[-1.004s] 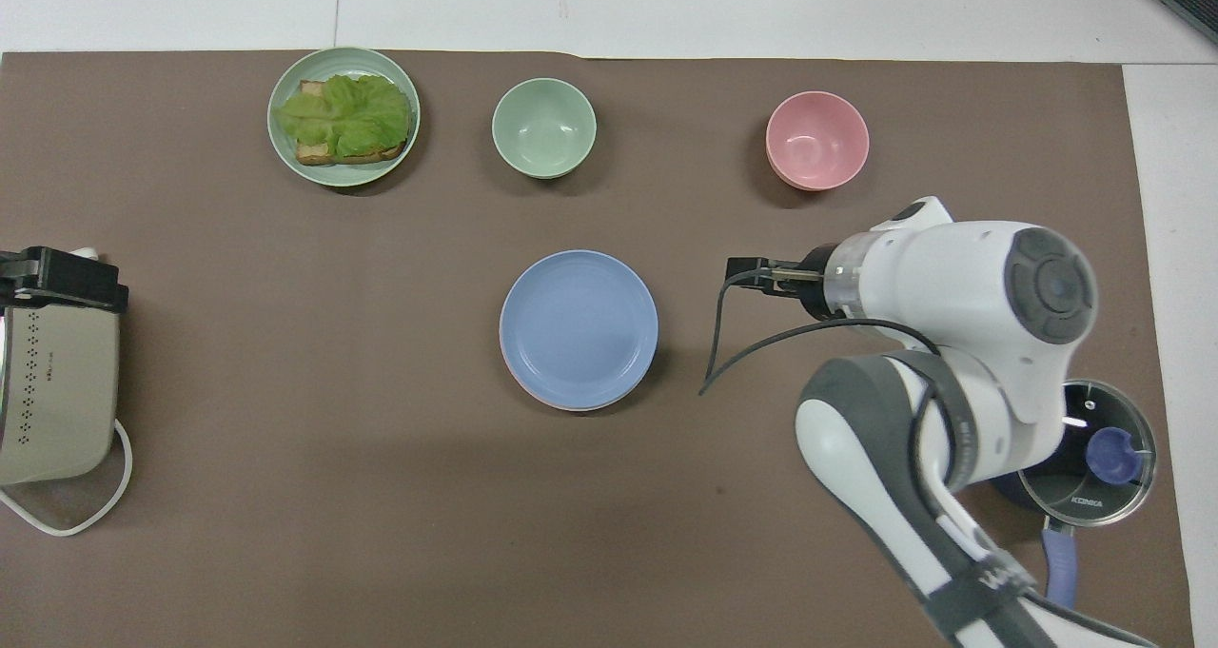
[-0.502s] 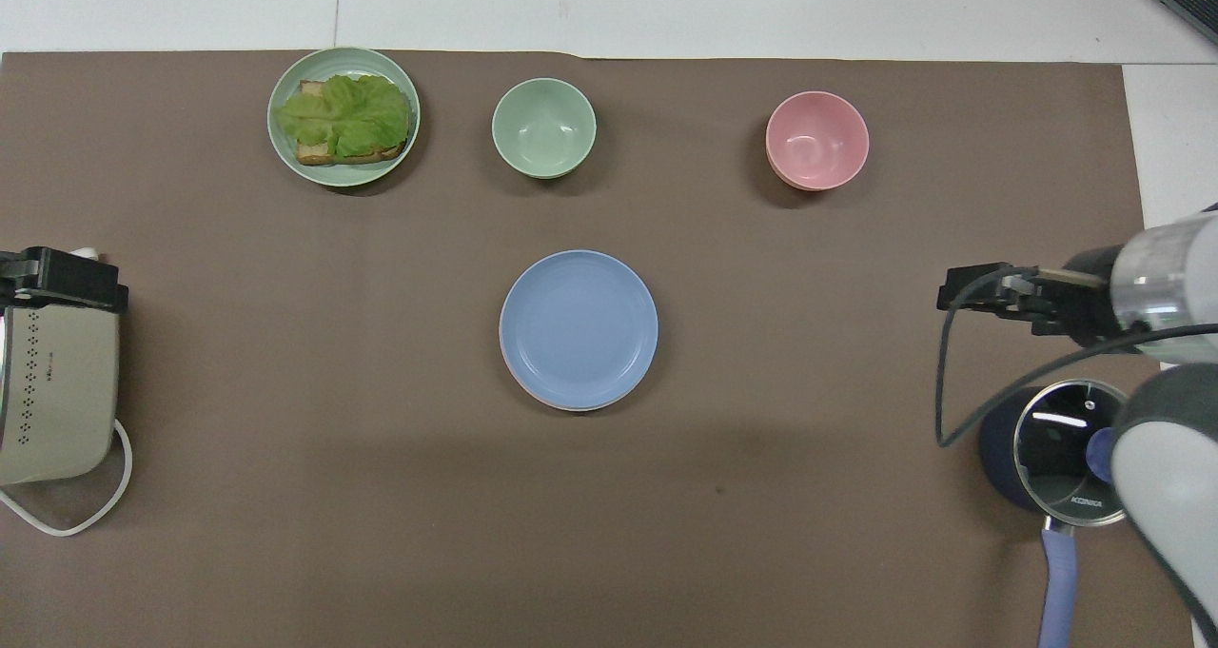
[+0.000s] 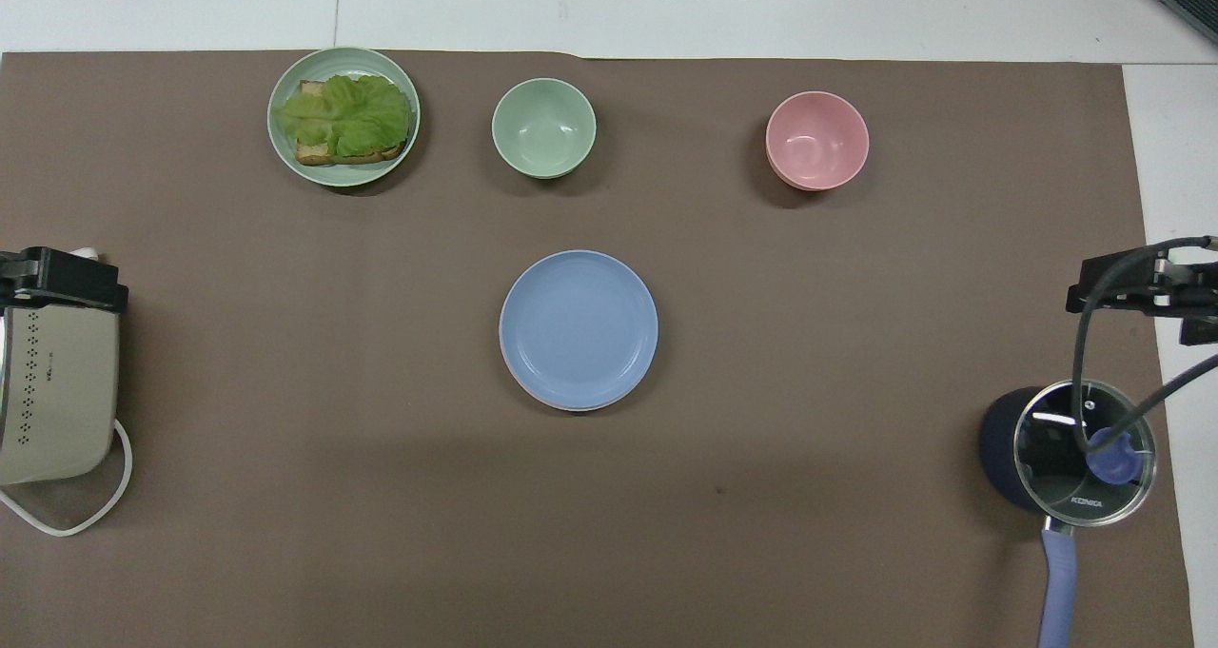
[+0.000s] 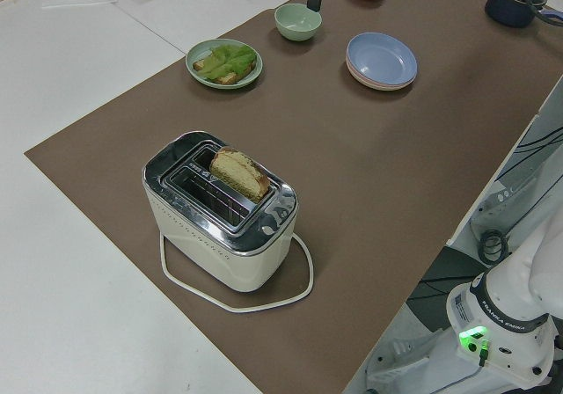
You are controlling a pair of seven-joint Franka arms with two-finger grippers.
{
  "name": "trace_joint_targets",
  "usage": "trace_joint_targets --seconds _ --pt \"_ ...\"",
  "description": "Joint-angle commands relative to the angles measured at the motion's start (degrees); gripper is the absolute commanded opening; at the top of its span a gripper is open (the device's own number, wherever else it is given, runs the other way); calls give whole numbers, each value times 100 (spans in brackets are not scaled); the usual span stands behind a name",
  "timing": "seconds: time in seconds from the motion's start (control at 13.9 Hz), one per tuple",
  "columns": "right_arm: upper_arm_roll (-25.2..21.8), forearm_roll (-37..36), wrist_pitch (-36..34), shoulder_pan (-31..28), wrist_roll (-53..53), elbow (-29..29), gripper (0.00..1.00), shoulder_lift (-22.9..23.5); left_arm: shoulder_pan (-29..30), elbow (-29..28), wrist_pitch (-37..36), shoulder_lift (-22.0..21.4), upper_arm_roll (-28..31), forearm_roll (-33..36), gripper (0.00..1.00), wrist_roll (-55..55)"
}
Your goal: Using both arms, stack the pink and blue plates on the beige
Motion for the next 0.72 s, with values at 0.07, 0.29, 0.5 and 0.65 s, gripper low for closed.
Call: trace_joint_targets --seconds 0.07,0.29,0.5,0.65 --pt "124 -439 -617 22 -47 985 100 595 68 -61 -55 -102 -41 24 100 -24" --pt "124 -317 -460 -4 -205 898 100 560 68 -61 -55 -102 -41 24 100 -24" --pt "124 -308 -468 4 -249 810 100 516 68 -61 -55 -102 -41 24 100 -24" --pt "124 -116 -451 31 -512 557 100 359 68 -61 -55 -102 -41 33 100 -24"
